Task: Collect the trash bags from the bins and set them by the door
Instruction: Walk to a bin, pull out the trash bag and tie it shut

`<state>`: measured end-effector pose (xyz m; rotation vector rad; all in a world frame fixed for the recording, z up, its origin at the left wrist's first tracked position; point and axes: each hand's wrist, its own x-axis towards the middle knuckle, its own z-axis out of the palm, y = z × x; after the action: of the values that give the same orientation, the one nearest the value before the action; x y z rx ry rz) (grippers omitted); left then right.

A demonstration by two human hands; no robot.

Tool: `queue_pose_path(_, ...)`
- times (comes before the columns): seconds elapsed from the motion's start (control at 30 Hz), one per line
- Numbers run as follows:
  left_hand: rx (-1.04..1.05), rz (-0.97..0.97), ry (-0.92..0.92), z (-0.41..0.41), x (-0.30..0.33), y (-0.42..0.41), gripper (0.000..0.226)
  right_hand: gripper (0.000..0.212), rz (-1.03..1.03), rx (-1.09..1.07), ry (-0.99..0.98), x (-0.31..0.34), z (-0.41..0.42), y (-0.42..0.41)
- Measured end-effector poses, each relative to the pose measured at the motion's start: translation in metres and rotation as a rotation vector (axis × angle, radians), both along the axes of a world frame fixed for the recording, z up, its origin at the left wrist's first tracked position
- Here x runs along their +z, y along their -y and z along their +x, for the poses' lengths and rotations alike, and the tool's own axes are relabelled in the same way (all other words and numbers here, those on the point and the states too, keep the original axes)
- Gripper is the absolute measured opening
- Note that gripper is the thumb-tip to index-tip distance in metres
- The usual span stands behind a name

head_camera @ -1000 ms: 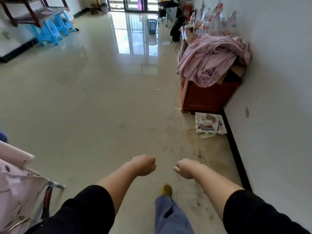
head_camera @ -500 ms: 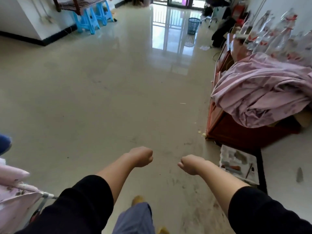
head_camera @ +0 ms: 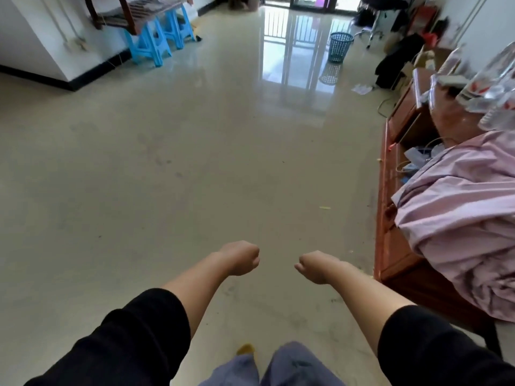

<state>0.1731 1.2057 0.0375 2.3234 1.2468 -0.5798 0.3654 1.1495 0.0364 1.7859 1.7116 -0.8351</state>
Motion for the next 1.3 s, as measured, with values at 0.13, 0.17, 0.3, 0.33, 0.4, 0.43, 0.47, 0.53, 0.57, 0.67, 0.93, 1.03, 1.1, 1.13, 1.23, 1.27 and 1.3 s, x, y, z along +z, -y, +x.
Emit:
queue_pose_path(0.13, -0.021, -0.031, -0.038, 0.019, -0.009, -0.086, 0.036, 0.048, -0.016, 0.002, -0.001, -0.008, 0.023, -0.083)
queue_pose_path(0.17, -0.022, -0.036, -0.043, 0.026, -0.012, -0.11, 0.035, 0.048, -0.014, 0.004, -0.004, -0.01, 0.031, -0.107)
queue_pose_path(0.3, -0.005, -0.027, -0.03, 0.067, -0.021, -0.216, 0.035, 0.046, 0.04, 0.006, -0.021, -0.018, 0.071, -0.212)
queue_pose_path(0.33, 0.007, -0.025, -0.022, 0.08, -0.021, -0.243, 0.035, 0.046, 0.055, 0.001, -0.029, -0.017, 0.083, -0.241)
queue_pose_path(0.4, 0.04, -0.027, 0.0, 0.104, -0.021, -0.298, 0.034, 0.045, 0.054, -0.006, -0.027, -0.013, 0.107, -0.3)
queue_pose_path(0.43, 0.053, -0.026, 0.018, 0.116, -0.02, -0.325, 0.034, 0.045, 0.055, -0.01, -0.027, -0.011, 0.119, -0.329)
queue_pose_path(0.47, 0.065, -0.024, 0.038, 0.128, -0.017, -0.351, 0.034, 0.045, 0.059, -0.011, -0.029, -0.008, 0.131, -0.359)
queue_pose_path(0.53, 0.085, -0.02, 0.063, 0.147, -0.011, -0.401, 0.034, 0.046, 0.064, -0.002, -0.023, -0.002, 0.149, -0.414)
queue_pose_path(0.57, 0.09, -0.024, 0.065, 0.155, -0.009, -0.423, 0.034, 0.046, 0.061, 0.014, -0.021, 0.0, 0.155, -0.439)
queue_pose_path(0.67, 0.105, -0.036, 0.053, 0.17, -0.007, -0.494, 0.034, 0.045, 0.057, 0.067, -0.025, 0.003, 0.165, -0.515)
queue_pose_path(0.93, 0.094, 0.0, 0.043, 0.195, -0.019, -0.721, 0.034, 0.038, 0.092, 0.022, -0.043, -0.004, 0.199, -0.729)
queue_pose_path(1.03, 0.07, 0.003, 0.029, 0.2, -0.012, -0.81, 0.033, 0.038, 0.138, -0.037, -0.04, 0.0, 0.211, -0.809)
queue_pose_path(1.1, 0.058, 0.011, 0.028, 0.205, -0.004, -0.867, 0.033, 0.038, 0.14, -0.049, -0.047, 0.006, 0.216, -0.861)
queue_pose_path(1.13, 0.051, 0.004, 0.025, 0.208, -0.001, -0.892, 0.033, 0.037, 0.136, -0.051, -0.049, 0.009, 0.219, -0.884)
queue_pose_path(1.23, 0.036, -0.008, 0.017, 0.221, 0.002, -0.961, 0.033, 0.039, 0.112, -0.033, -0.035, 0.017, 0.229, -0.951)
queue_pose_path(1.27, 0.035, -0.007, 0.016, 0.225, 0.002, -0.984, 0.033, 0.039, 0.083, -0.029, -0.034, 0.019, 0.233, -0.975)
queue_pose_path(1.3, 0.033, -0.007, 0.013, 0.23, 0.001, -1.007, 0.034, 0.04, 0.077, -0.023, -0.032, 0.019, 0.237, -0.999)
